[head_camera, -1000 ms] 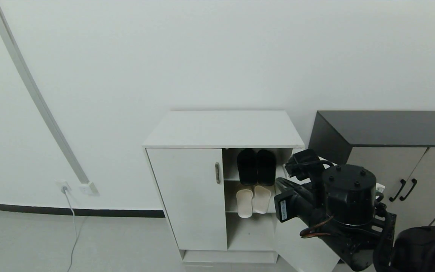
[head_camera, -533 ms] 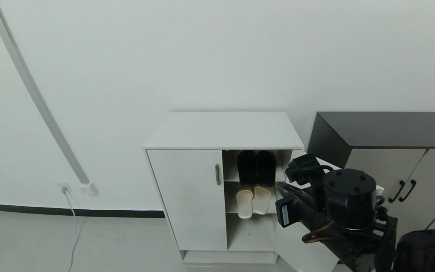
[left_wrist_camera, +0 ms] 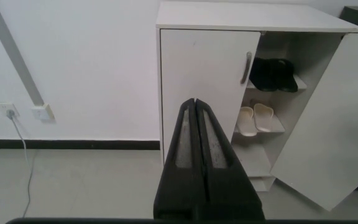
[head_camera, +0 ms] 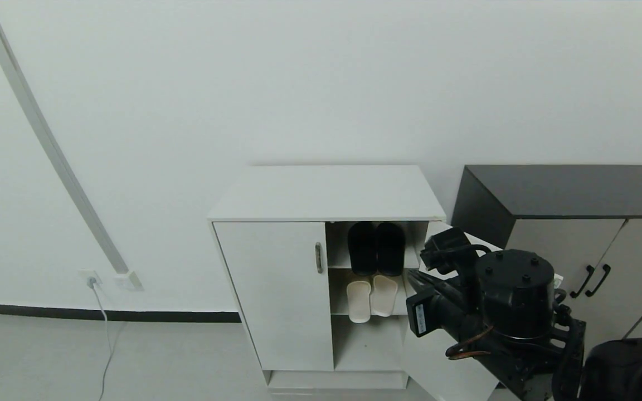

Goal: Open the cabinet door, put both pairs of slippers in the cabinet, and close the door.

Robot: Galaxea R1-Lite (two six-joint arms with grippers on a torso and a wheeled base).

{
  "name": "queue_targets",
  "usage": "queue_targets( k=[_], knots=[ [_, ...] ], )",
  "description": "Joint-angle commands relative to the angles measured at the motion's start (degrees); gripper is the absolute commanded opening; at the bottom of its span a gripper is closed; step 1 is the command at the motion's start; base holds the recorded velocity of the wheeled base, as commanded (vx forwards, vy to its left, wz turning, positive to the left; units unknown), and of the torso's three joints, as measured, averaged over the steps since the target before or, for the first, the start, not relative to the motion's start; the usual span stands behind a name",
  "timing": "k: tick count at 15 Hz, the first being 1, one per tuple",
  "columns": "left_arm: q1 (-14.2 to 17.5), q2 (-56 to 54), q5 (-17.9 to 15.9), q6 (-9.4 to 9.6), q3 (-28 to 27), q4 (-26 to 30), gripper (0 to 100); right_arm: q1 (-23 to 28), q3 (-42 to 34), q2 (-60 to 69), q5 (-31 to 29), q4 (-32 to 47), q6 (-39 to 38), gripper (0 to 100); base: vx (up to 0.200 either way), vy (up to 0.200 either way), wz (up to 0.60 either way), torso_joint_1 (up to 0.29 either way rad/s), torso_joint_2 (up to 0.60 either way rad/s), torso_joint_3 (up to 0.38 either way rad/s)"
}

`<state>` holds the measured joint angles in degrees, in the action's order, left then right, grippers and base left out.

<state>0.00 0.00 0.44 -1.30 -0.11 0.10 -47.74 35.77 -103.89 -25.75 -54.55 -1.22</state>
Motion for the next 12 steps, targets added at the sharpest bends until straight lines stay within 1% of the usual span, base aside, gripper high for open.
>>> queue_targets(
  k=[1,5,12],
  knots=[
    [0.0,0.1,0.0,-0.01,0.0,0.0,0,0.0,0.0,0.2,0.0,0.0,0.0,0,0.0,0.0,-0.6,-0.007,0.0,0.002],
    [0.0,0.0,0.0,-0.01,0.0,0.0,0,0.0,-0.1,0.1,-0.1,0.0,0.0,0,0.0,0.0,-0.6,0.012,0.0,0.002],
    [0.0,0.0,0.1,0.07,0.0,0.0,0,0.8,-0.2,-0.1,-0.1,-0.3,0.4,0,0.0,0.0,0.0,0.0,0.0,0.0]
  ],
)
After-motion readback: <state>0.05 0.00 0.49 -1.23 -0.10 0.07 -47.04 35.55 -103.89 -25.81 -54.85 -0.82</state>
